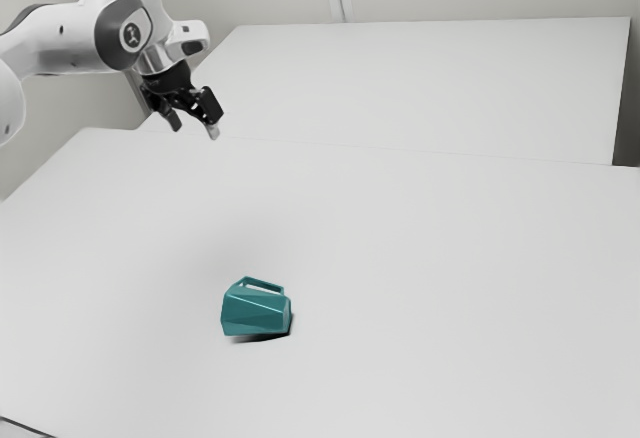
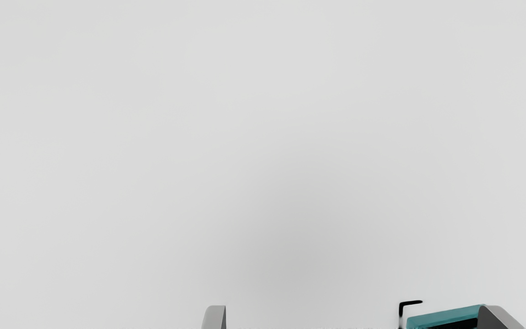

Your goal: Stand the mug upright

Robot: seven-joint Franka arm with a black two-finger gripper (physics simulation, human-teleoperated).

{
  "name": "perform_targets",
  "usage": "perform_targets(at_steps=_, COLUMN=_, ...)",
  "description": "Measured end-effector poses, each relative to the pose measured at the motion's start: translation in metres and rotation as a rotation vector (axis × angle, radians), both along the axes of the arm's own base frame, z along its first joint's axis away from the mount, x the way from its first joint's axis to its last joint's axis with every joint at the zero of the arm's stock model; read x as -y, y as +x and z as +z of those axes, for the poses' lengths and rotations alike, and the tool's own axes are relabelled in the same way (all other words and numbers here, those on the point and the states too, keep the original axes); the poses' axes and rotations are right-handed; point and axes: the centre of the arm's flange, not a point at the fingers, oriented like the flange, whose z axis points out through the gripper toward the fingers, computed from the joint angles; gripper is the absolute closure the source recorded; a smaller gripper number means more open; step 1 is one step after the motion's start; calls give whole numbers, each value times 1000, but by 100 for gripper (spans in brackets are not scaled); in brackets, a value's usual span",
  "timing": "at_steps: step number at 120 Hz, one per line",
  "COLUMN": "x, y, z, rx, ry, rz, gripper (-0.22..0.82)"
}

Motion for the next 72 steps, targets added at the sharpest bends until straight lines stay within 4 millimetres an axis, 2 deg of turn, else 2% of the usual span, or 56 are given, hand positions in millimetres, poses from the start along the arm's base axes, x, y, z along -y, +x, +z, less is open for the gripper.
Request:
perform_targets(at_steps=5, x=2, y=-3, z=-3, rx=-3, ry=-3, rz=-5, gripper=0)
perform_targets(at_steps=12, x=5, y=-16, z=-7, rx=-8, ry=-23, rz=-9, gripper=0)
perform_targets(at_steps=16, x=7, y=-30, z=-15, rx=-15, ry=-57, rz=-5, gripper=0)
perform_targets(at_steps=25, x=12, y=-76, z=-51, rx=-23, ry=-182, rz=31, gripper=0)
perform_targets(at_steps=37, x=-19, y=-103, z=-80, rx=4, ry=-323, rz=166, gripper=0)
perform_targets(at_steps=43, x=-24, y=-119, z=-90, rx=13, ry=-374, rz=206, gripper=0)
perform_targets(at_steps=61, x=-15, y=-168, z=-122, rx=-3, ry=-459, rz=245, gripper=0)
perform_targets(at_steps=72, x=-7, y=-188, z=-144, rx=-17, ry=-465, rz=234, gripper=0)
